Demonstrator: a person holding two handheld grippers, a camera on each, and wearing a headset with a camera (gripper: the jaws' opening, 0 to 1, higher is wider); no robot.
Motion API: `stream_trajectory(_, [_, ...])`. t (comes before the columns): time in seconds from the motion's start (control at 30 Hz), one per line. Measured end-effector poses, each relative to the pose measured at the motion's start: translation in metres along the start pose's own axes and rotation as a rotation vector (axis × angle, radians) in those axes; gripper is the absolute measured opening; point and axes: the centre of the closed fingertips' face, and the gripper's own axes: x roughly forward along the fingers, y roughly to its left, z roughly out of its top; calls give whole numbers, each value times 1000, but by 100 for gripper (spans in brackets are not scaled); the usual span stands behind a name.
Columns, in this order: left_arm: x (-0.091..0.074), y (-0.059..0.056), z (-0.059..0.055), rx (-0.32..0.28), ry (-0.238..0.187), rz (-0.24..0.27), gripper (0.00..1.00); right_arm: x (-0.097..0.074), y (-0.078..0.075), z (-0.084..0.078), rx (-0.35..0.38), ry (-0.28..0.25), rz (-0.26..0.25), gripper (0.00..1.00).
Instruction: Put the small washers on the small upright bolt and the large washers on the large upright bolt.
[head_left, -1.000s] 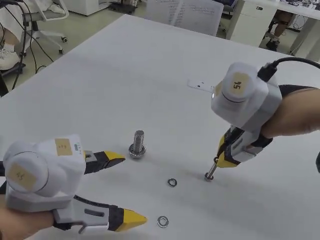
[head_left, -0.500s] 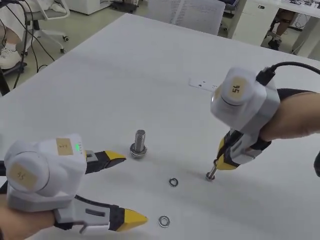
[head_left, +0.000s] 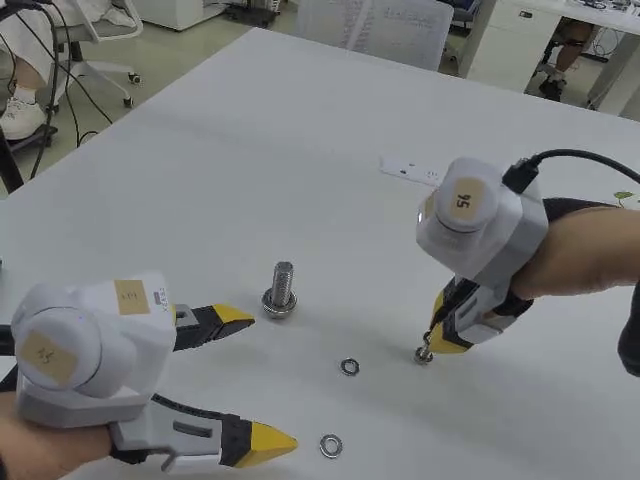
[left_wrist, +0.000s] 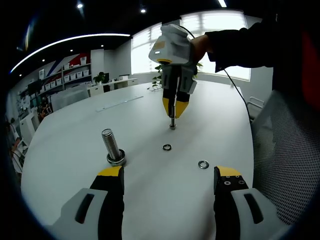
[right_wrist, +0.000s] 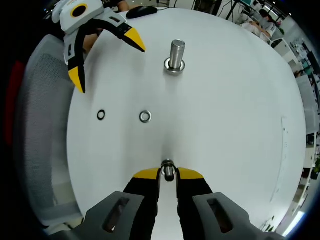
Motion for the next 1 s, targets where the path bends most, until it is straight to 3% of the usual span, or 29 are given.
stream_trajectory(0.4, [0,0,-1,-4,5,-1,72,15,-2,-2,0,2,7,14])
stream_trajectory(1.0, [2,0,-3,-8,6,2,72,22,-2,-6,-2,-3,11,14])
